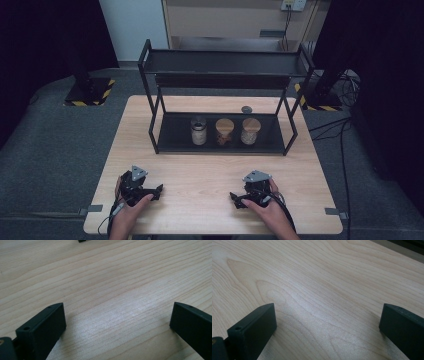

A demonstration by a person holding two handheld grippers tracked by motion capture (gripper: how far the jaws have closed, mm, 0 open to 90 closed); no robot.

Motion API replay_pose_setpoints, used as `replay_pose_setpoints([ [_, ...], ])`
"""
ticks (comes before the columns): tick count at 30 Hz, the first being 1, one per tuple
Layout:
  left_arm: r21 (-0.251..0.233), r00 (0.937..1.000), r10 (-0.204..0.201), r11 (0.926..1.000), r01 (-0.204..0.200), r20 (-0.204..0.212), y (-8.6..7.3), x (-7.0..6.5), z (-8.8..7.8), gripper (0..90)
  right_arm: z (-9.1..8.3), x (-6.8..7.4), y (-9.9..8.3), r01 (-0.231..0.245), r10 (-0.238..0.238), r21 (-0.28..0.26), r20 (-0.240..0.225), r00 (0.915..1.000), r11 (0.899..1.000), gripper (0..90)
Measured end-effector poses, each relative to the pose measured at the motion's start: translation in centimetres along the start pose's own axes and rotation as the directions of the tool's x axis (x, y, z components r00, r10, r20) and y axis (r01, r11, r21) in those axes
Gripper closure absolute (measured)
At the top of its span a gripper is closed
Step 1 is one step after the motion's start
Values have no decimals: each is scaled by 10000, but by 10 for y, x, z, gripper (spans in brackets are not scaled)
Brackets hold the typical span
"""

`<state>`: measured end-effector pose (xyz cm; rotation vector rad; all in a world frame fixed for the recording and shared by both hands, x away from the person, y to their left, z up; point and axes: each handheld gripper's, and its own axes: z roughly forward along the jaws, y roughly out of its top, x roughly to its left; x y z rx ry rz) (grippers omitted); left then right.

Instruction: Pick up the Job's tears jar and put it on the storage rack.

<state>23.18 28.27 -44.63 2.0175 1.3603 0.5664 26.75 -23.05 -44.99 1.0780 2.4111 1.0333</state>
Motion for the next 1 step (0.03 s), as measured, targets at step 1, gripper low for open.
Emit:
replay_pose_setpoints([
  [1,0,10000,-1,10000,1,-1,0,0,0,0,0,0,0,19,-19,6,3,10000,10000,6],
])
